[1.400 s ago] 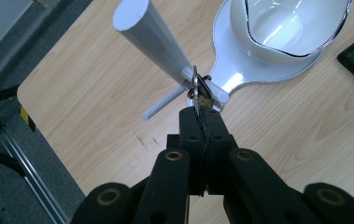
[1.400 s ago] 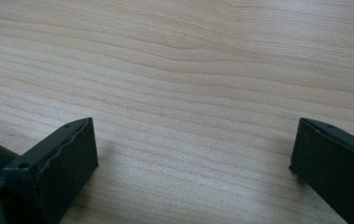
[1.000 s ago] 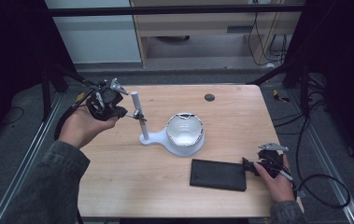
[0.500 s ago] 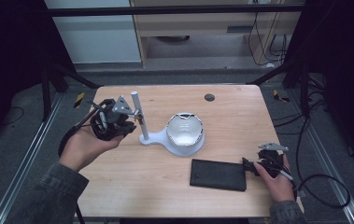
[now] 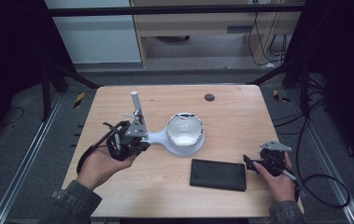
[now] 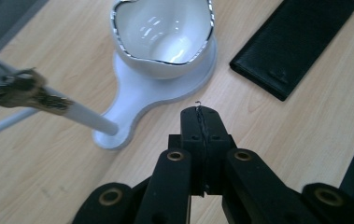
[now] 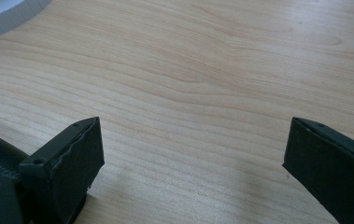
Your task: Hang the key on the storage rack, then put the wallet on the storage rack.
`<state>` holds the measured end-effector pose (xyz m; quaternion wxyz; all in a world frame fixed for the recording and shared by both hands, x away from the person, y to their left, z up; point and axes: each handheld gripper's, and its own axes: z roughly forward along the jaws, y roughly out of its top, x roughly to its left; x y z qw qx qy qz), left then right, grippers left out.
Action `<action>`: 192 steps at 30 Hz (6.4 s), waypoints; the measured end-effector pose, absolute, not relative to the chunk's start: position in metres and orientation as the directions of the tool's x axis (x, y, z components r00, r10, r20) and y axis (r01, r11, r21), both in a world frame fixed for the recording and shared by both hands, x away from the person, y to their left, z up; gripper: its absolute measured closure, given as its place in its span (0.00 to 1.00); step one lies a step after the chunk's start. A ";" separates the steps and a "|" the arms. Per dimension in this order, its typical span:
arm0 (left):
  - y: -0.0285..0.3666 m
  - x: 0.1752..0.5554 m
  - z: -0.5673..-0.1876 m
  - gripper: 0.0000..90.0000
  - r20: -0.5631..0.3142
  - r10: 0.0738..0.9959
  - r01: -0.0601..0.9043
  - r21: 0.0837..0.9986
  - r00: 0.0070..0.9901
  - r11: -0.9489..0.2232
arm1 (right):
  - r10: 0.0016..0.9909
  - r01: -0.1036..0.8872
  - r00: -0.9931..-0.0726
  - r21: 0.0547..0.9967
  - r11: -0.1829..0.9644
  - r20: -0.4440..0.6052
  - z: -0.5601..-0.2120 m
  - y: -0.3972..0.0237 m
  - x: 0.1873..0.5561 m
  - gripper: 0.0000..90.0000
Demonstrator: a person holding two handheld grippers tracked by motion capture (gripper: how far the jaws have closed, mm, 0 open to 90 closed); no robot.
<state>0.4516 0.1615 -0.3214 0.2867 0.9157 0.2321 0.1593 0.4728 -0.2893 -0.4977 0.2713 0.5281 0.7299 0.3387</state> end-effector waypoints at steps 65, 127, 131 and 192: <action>0.072 0.439 -0.471 1.00 -0.003 0.387 0.318 0.574 0.922 -0.755 | 0.909 0.500 -0.413 0.822 0.273 -0.052 -0.481 -0.269 0.448 0.10; 0.058 0.446 -0.472 0.99 -0.058 0.390 0.326 0.667 0.919 -0.670 | 0.757 0.443 -0.652 0.832 0.334 0.043 -0.456 -0.231 0.415 0.07; 0.057 0.448 -0.470 0.99 -0.057 0.393 0.327 0.671 0.918 -0.666 | 0.720 0.437 -0.694 0.802 0.407 0.013 -0.455 -0.222 0.412 0.06; 0.049 0.472 -0.435 0.94 -0.088 0.450 0.374 0.706 0.889 -0.602 | 0.498 0.263 -0.789 0.536 0.802 -0.359 -0.459 -0.185 0.442 0.83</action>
